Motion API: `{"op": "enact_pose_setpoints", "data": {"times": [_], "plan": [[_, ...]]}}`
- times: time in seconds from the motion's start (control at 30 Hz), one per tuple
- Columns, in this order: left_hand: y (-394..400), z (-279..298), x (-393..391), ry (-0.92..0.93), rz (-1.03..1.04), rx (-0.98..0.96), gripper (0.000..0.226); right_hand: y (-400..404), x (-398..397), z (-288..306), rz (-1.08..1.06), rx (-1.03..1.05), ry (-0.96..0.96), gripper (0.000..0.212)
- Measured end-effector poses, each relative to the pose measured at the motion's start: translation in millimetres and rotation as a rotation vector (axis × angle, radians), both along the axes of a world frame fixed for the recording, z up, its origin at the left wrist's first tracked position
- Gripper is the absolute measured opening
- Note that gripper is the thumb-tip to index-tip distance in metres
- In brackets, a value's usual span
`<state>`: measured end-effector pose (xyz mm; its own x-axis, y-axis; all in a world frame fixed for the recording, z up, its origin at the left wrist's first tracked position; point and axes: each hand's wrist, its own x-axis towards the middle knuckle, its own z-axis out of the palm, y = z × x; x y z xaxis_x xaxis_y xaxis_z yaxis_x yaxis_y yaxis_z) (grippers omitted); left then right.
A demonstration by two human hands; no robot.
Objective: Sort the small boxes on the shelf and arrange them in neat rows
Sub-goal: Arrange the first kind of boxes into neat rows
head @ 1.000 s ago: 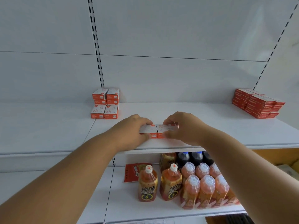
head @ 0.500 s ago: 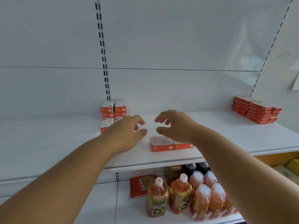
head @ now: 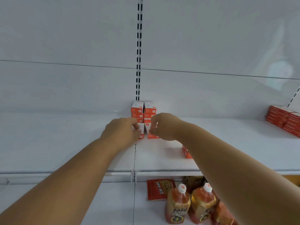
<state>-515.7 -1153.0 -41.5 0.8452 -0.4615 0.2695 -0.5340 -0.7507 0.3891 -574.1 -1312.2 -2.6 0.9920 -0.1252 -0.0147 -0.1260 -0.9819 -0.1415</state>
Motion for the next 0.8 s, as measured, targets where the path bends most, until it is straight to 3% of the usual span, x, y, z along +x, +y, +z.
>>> {"op": "enact_pose_setpoints", "data": {"times": [0.13, 0.27, 0.37, 0.57, 0.67, 0.8], "plan": [[1, -2, -1, 0.040, -0.005, -0.076, 0.036, 5, 5, -3, -0.086, 0.019, -0.048, 0.029], [-1, -1, 0, 0.075, 0.038, -0.109, 0.045, 8, -3, 5, -0.116, 0.145, -0.028, 0.019], [-3, 1, -1, 0.089, 0.013, -0.172, 0.056, 9, -7, 8, -0.130, 0.065, 0.021, 0.030], [-5, 1, -2, 0.085, -0.133, -0.263, 0.054, -6, -10, 5, -0.169, 0.084, -0.048, 0.035], [-7, 7, -1, 0.098, -0.139, -0.316, 0.051, -24, -16, 7, -0.234, 0.326, -0.188, 0.023], [-23, 20, -8, 0.210, -0.142, -0.480, 0.047, -56, -35, 9, -0.317, 0.998, -0.389, 0.031]]}}
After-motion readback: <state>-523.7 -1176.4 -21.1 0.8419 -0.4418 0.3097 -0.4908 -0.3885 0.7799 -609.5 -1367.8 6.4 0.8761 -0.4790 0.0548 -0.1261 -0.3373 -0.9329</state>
